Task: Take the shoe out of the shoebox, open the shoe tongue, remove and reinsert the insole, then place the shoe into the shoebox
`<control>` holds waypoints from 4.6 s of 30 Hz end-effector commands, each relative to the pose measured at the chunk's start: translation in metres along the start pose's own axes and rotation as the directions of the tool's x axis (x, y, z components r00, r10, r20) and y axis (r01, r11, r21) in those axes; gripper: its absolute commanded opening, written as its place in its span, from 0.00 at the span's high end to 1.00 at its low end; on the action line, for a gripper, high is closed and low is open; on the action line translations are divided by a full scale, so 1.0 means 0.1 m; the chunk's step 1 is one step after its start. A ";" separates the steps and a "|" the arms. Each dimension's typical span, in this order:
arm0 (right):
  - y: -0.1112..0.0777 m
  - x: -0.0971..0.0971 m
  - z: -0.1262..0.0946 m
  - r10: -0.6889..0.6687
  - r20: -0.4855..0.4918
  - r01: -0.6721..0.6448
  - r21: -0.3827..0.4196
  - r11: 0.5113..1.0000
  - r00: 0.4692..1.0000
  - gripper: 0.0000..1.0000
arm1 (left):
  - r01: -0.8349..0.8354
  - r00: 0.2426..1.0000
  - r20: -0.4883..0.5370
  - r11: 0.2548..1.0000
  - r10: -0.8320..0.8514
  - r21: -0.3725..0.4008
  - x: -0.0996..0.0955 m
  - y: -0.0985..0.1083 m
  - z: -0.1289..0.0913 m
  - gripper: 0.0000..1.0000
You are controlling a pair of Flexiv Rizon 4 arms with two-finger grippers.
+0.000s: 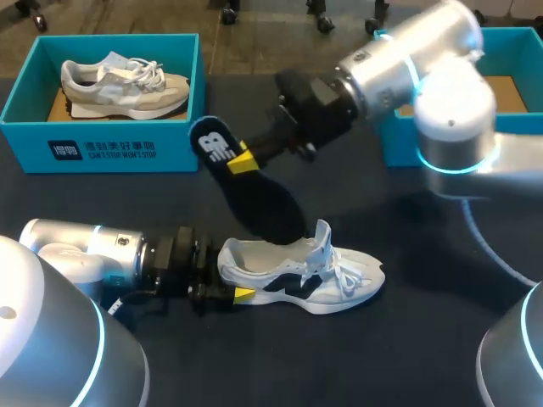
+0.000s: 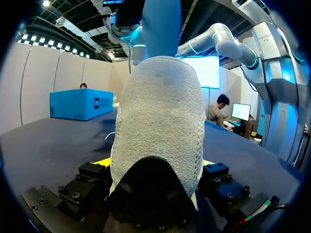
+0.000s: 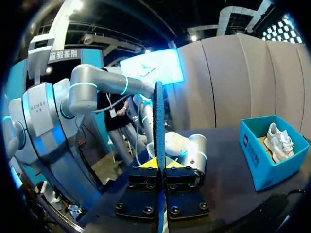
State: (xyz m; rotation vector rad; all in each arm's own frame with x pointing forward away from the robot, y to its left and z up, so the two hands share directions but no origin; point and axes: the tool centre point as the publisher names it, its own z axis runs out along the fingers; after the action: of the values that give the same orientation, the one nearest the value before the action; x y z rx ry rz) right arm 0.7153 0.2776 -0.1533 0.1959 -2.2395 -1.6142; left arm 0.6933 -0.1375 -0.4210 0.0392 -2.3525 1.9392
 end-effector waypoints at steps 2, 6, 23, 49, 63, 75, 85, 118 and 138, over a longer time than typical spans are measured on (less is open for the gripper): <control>-0.08 0.20 -0.08 -0.003 0.080 0.005 -0.025 1.000 0.997 1.00 | 0.000 1.000 0.002 1.000 0.000 0.001 -0.03 0.05 0.03 1.00; -0.08 0.20 -0.08 -0.003 0.080 0.005 -0.025 1.000 0.997 1.00 | 0.000 1.000 0.002 1.000 0.000 0.001 -0.03 0.05 0.03 1.00; 0.39 0.66 -0.62 0.164 0.049 -0.153 -0.178 0.972 0.985 1.00 | 0.000 1.000 0.002 1.000 0.000 0.001 -0.03 0.05 0.03 1.00; 0.77 1.32 -1.14 0.368 0.298 -0.288 -0.280 0.916 0.881 1.00 | 0.000 1.000 0.002 1.000 0.000 0.001 -0.03 0.05 0.03 1.00; 0.77 1.37 -1.14 0.365 0.309 -0.280 -0.286 0.916 0.878 1.00 | 0.000 1.000 0.002 1.000 0.000 0.001 -0.03 0.05 0.03 1.00; 0.76 1.75 -1.05 0.372 0.330 -0.263 -0.331 0.906 0.868 1.00 | 0.000 1.000 0.002 1.000 0.000 0.001 -0.03 0.05 0.03 1.00; 0.75 1.85 -1.04 0.401 0.344 -0.285 -0.340 0.896 0.849 1.00 | 0.000 1.000 0.002 1.000 0.000 0.001 -0.03 0.05 0.03 1.00; 0.75 1.85 -1.04 0.401 0.344 -0.285 -0.340 0.896 0.849 1.00 | -0.012 0.998 -0.056 0.992 0.005 -0.125 -0.02 0.03 -0.21 0.00; 0.75 1.85 -1.04 0.401 0.344 -0.285 -0.340 0.896 0.849 1.00 | -0.099 0.994 -0.078 0.932 0.077 -0.350 -0.05 0.05 -0.48 0.00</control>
State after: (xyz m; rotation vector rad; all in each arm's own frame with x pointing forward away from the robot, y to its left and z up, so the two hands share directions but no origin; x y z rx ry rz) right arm 0.5939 0.1463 -0.0157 -0.6373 -2.1173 -1.8540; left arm 0.7015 -0.0898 -0.4188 -0.1525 -2.6571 1.4983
